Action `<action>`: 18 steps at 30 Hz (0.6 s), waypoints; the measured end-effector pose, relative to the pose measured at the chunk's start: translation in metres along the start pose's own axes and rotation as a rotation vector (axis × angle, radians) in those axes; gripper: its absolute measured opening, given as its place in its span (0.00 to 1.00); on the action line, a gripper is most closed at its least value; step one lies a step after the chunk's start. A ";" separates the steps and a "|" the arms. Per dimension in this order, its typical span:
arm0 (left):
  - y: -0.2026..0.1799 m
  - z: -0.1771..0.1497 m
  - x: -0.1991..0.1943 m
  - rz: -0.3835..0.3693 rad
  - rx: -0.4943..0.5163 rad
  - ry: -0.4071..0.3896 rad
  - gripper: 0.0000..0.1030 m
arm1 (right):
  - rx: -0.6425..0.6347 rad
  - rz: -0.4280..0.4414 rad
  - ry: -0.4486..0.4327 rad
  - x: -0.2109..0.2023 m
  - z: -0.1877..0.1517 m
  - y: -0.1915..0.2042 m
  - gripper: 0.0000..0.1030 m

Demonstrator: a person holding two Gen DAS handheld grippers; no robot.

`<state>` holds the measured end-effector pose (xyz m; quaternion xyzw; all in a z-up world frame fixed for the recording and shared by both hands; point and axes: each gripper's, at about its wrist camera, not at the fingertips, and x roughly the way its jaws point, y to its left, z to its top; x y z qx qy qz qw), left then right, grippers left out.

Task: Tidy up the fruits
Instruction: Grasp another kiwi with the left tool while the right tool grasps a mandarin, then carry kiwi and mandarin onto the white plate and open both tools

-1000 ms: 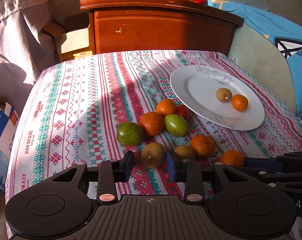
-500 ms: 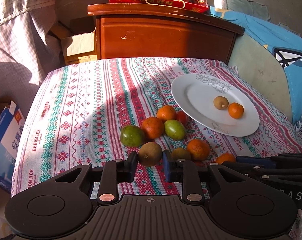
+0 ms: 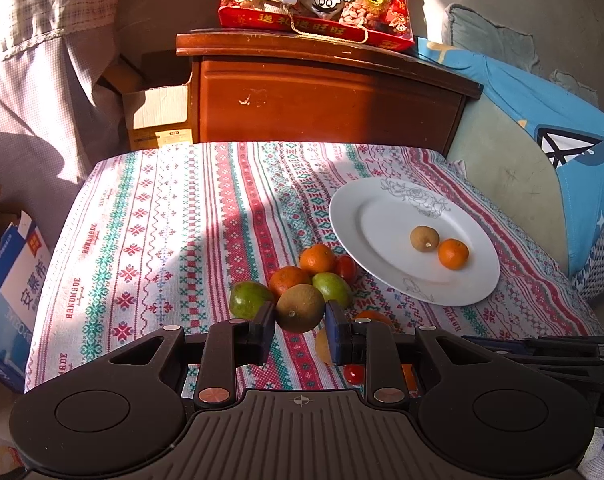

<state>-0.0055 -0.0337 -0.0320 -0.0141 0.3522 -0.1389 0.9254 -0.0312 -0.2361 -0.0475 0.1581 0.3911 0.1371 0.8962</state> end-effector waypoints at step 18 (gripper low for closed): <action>-0.004 0.002 0.000 0.005 -0.004 0.001 0.23 | -0.077 -0.036 0.018 0.012 0.003 0.011 0.30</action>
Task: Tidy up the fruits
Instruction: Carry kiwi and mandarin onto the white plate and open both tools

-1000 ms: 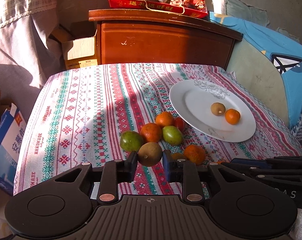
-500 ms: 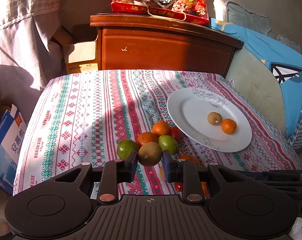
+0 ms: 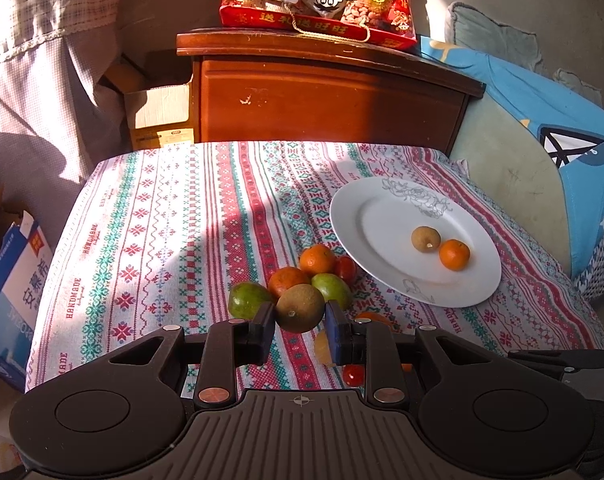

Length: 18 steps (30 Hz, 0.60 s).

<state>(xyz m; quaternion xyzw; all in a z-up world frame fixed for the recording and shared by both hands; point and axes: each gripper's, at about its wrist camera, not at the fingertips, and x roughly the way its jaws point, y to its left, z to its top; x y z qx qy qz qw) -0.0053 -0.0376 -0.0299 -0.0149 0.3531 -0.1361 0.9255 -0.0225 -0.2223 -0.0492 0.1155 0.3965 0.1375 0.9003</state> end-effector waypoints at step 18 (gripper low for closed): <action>-0.028 0.058 0.028 -0.070 0.062 -0.011 0.24 | 0.135 -0.077 -0.164 -0.018 0.082 -0.070 0.31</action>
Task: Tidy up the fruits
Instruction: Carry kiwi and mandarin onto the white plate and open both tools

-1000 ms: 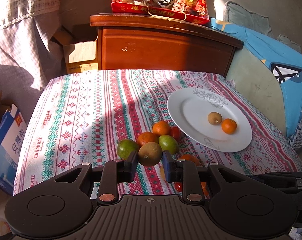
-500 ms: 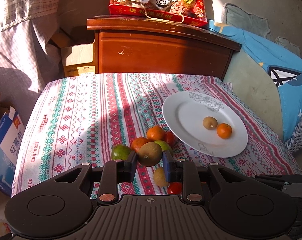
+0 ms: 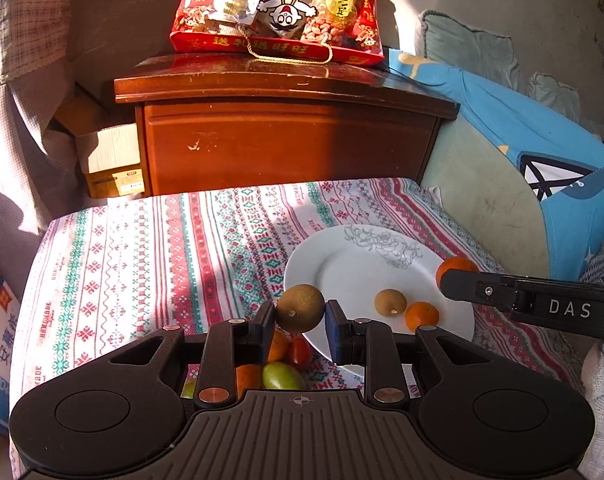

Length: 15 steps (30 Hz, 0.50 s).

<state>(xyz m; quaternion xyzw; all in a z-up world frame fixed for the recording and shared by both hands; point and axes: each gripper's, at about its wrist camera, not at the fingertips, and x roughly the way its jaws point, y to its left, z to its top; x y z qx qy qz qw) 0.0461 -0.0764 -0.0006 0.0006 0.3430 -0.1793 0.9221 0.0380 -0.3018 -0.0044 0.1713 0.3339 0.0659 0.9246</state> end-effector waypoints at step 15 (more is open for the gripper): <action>-0.021 0.002 0.059 -0.016 0.028 0.098 0.24 | 0.095 -0.053 0.066 0.040 0.001 -0.031 0.31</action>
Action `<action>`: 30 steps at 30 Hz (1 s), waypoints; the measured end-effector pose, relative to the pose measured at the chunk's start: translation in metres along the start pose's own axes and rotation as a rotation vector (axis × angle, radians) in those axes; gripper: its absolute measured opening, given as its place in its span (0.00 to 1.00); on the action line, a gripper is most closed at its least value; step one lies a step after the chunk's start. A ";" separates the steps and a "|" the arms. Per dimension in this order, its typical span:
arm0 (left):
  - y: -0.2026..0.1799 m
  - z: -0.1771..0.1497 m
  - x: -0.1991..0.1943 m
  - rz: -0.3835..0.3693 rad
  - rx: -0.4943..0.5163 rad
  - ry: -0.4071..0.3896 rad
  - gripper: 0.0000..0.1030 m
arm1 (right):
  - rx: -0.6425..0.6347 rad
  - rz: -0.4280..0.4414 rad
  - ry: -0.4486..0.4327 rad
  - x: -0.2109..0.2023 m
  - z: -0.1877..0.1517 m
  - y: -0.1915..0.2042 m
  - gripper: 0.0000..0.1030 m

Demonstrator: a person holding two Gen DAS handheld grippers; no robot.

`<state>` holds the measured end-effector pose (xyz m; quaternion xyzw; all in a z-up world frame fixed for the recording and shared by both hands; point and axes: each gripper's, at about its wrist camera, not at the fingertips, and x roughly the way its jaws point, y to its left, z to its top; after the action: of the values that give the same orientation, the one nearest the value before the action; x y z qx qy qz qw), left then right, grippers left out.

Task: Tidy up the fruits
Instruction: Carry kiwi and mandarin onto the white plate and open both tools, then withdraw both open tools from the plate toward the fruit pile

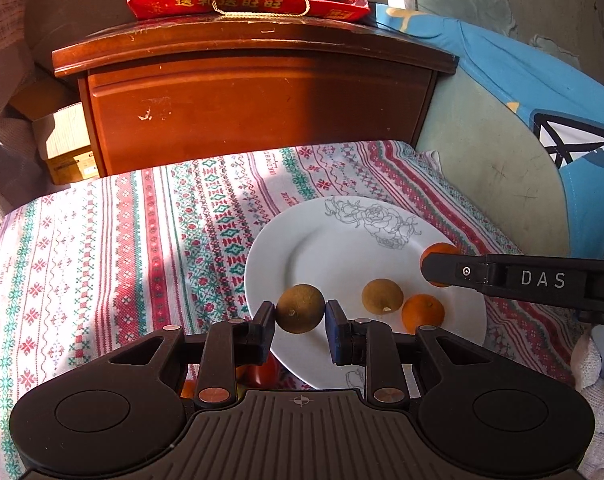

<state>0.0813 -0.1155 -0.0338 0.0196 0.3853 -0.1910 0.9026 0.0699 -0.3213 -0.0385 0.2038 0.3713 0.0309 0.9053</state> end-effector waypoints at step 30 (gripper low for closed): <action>0.046 0.007 -0.055 0.015 -0.185 -0.057 0.51 | -0.111 0.075 -0.013 -0.032 -0.016 0.040 0.40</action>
<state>0.0680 -0.0561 0.0046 -0.0661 0.3754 -0.1483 0.9125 0.0394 -0.2858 -0.0117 0.1671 0.3554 0.0843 0.9158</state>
